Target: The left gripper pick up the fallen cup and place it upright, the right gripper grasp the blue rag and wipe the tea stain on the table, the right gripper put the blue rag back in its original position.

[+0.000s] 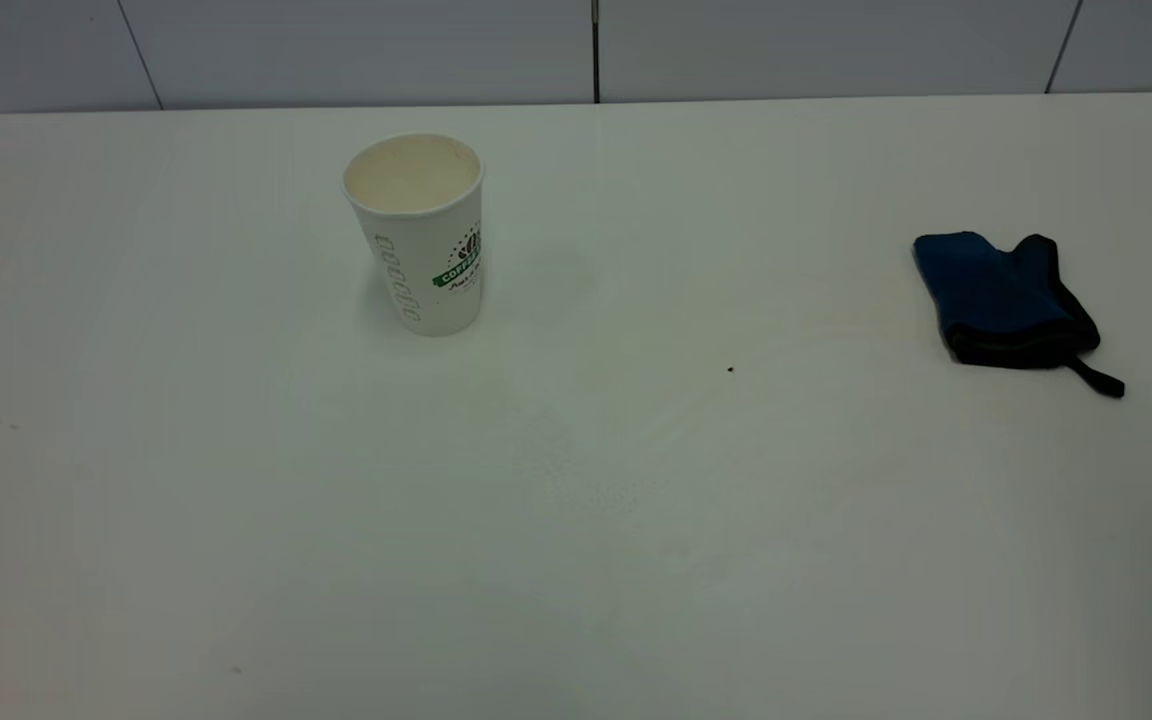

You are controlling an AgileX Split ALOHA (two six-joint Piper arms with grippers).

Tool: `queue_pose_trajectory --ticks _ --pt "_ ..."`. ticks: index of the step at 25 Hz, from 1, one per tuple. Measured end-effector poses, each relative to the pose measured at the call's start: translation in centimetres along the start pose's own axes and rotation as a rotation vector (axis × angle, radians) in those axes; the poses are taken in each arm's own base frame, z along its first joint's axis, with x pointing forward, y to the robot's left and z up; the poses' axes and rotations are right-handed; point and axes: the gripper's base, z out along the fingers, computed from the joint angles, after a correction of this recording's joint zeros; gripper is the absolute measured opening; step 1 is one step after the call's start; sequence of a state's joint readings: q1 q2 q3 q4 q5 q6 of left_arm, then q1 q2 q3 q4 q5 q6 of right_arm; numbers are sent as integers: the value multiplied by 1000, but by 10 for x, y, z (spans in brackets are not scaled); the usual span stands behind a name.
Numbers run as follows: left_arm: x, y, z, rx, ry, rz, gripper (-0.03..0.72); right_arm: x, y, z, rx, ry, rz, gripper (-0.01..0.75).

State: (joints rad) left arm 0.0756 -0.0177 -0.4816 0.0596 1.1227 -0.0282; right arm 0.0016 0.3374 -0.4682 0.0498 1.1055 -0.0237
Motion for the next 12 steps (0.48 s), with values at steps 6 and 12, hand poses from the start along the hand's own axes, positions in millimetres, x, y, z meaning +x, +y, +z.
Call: queue_pose_trajectory --ticks 6,12 --pt "0 0 0 0 0 0 543 4 0 -6 0 -53 -2 565" --pt "0 0 0 0 0 0 543 23 1 -28 0 -257 -11 565"
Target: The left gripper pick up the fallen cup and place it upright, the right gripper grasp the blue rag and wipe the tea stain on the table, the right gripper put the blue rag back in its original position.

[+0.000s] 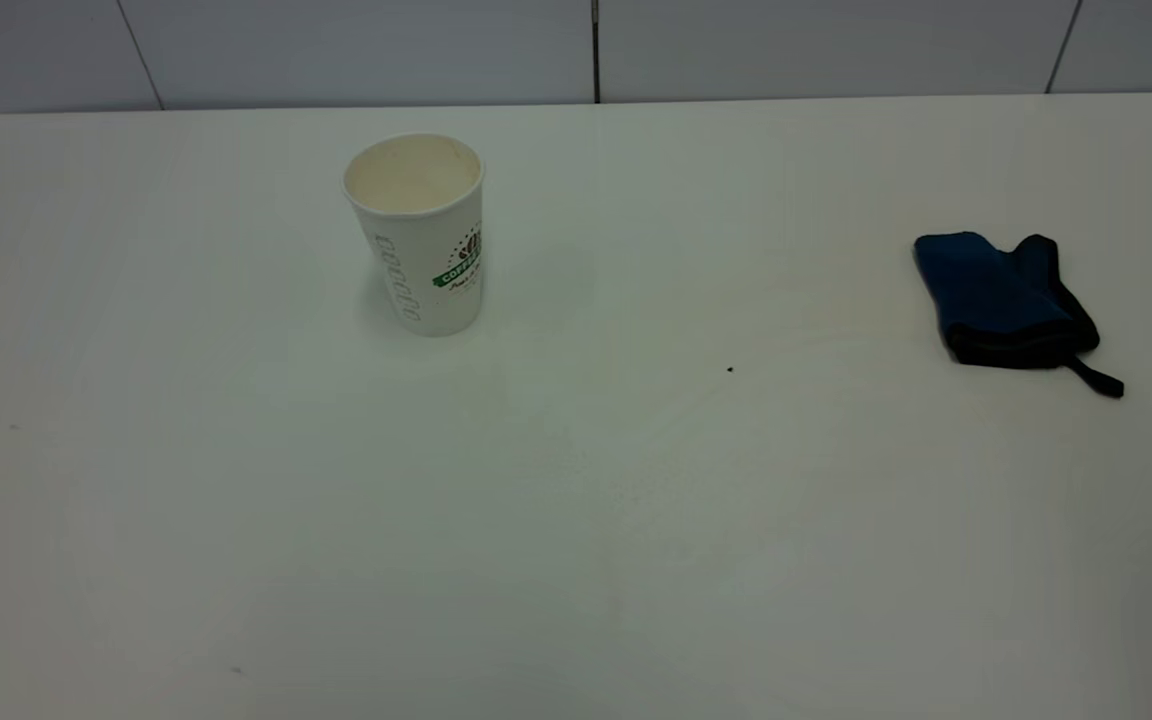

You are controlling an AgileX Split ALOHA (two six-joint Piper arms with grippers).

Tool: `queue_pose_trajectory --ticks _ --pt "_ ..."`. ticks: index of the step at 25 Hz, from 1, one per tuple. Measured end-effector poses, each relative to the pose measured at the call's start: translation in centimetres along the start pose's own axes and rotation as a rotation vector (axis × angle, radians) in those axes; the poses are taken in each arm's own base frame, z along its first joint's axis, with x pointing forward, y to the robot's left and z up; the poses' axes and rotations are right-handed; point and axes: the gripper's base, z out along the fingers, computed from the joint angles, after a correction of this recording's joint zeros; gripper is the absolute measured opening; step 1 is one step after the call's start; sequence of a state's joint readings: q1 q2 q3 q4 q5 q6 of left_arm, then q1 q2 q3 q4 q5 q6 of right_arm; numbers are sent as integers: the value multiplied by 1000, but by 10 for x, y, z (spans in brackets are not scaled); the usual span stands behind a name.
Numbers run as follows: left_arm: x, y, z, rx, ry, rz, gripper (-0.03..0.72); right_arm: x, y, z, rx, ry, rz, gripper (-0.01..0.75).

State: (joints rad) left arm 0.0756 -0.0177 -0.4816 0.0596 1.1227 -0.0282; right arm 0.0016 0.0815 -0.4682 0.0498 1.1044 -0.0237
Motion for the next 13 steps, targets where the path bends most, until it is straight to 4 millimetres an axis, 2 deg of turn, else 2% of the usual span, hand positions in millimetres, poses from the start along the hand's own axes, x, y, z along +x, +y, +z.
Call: queue_pose_trajectory --ticks 4,13 --pt "0 0 0 0 0 0 543 9 1 -11 0 -90 -2 565" --pt "0 0 0 0 0 0 543 9 1 -11 0 -87 -1 565"
